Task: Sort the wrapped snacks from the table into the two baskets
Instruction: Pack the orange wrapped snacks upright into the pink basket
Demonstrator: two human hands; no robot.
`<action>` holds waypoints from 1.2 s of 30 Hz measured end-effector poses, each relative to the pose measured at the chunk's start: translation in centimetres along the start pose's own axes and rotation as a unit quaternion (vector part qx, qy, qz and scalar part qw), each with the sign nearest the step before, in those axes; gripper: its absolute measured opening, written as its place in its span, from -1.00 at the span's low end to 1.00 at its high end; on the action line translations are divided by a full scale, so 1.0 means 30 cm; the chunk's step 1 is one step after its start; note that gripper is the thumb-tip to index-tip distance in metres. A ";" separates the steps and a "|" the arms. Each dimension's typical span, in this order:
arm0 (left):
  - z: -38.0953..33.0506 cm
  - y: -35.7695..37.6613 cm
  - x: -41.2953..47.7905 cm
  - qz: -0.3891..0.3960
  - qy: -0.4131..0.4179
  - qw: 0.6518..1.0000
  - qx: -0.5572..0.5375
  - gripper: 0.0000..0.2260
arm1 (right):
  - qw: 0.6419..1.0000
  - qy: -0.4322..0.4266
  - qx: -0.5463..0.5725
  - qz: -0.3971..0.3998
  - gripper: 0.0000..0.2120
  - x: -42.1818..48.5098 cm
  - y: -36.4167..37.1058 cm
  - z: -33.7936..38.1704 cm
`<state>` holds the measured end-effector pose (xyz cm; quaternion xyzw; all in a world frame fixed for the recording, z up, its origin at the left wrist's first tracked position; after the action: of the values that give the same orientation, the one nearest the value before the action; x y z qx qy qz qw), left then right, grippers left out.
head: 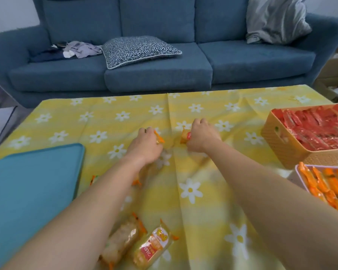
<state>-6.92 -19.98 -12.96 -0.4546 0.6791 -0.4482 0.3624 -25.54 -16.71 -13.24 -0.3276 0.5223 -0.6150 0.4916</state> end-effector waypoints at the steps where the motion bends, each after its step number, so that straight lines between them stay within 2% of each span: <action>1: 0.031 -0.041 -0.024 -0.015 -0.017 0.999 -0.038 -0.56 | 0.999 -0.009 0.046 0.016 -0.50 -0.029 -0.001 0.035; 3: 0.096 -0.123 -0.082 -0.048 -0.047 0.992 -0.103 -0.60 | 0.987 -0.044 0.146 0.046 -0.54 -0.098 -0.009 0.115; 6: 0.190 -0.214 -0.208 -0.047 -0.065 0.988 -0.132 -0.65 | 0.942 -0.117 0.282 0.142 -0.66 -0.297 -0.034 0.260; 8: 0.229 -0.223 -0.286 -0.002 -0.043 0.996 -0.078 -0.59 | 0.927 -0.173 0.252 0.216 -0.76 -0.425 -0.023 0.318; 11: 0.324 -0.166 -0.392 0.094 -0.038 0.993 0.066 -0.37 | 0.905 -0.249 0.130 0.319 -0.66 -0.596 0.024 0.355; 12: 0.359 -0.149 -0.425 0.115 -0.050 0.987 0.097 -0.29 | 0.901 -0.270 0.084 0.330 -0.59 -0.636 0.044 0.360; 14: 0.413 -0.132 -0.473 0.111 -0.094 0.983 0.114 -0.27 | 0.903 -0.302 -0.038 0.304 -0.41 -0.690 0.077 0.365; 16: 0.445 -0.133 -0.518 0.067 -0.136 0.985 0.086 -0.28 | 0.903 -0.306 -0.155 0.260 -0.27 -0.720 0.116 0.370; 18: 0.452 -0.111 -0.554 0.063 -0.147 0.984 0.075 -0.20 | 0.907 -0.315 -0.199 0.199 -0.29 -0.729 0.129 0.385; 20: 0.442 -0.077 -0.587 0.075 -0.133 0.985 0.078 -0.16 | 0.911 -0.322 -0.197 0.164 -0.34 -0.732 0.122 0.392; 23: 0.423 -0.069 -0.619 0.059 -0.139 0.985 0.089 -0.35 | 0.905 -0.317 -0.220 0.179 -0.34 -0.750 0.140 0.397; 25: 0.416 -0.074 -0.635 0.064 -0.159 0.985 0.010 -0.58 | 0.910 -0.302 -0.221 0.180 -0.43 -0.758 0.158 0.400; 27: 0.417 -0.073 -0.662 0.072 -0.184 0.969 -0.149 -0.73 | 0.941 -0.246 -0.126 0.194 -0.56 -0.745 0.135 0.385; 28: 0.416 -0.068 -0.681 0.068 -0.199 0.950 -0.230 -0.76 | 0.955 -0.191 -0.027 0.225 -0.61 -0.733 0.119 0.363; 29: 0.418 -0.060 -0.700 0.067 -0.220 0.929 -0.291 -0.79 | 0.950 -0.123 0.094 0.270 -0.65 -0.724 0.117 0.342; 31: 0.408 -0.031 -0.740 0.071 -0.252 0.899 -0.351 -0.79 | 0.892 0.003 0.289 0.347 -0.60 -0.737 0.148 0.322; 32: 0.404 -0.020 -0.754 0.063 -0.262 0.891 -0.366 -0.74 | 0.870 0.037 0.337 0.359 -0.56 -0.745 0.171 0.325; 34: 0.404 0.003 -0.764 0.045 -0.283 0.871 -0.398 -0.58 | 0.853 0.056 0.378 0.355 -0.56 -0.750 0.211 0.351; 36: 0.391 0.026 -0.761 0.057 -0.289 0.833 -0.469 -0.61 | 0.835 0.067 0.438 0.326 -0.62 -0.741 0.220 0.384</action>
<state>10.81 -1.60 -15.70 -0.6391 0.6970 0.0970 0.3105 -6.53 0.85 -14.37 0.1534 0.3063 -0.6036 0.7199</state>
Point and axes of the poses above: each hand's wrist, its own x-axis towards the middle knuckle, its own y-axis out of the palm, z = x × y, the point moved 6 cm from there along x, towards the middle knuckle, and after that the axes turned 4 degrees about x, right-handed, at the moved point
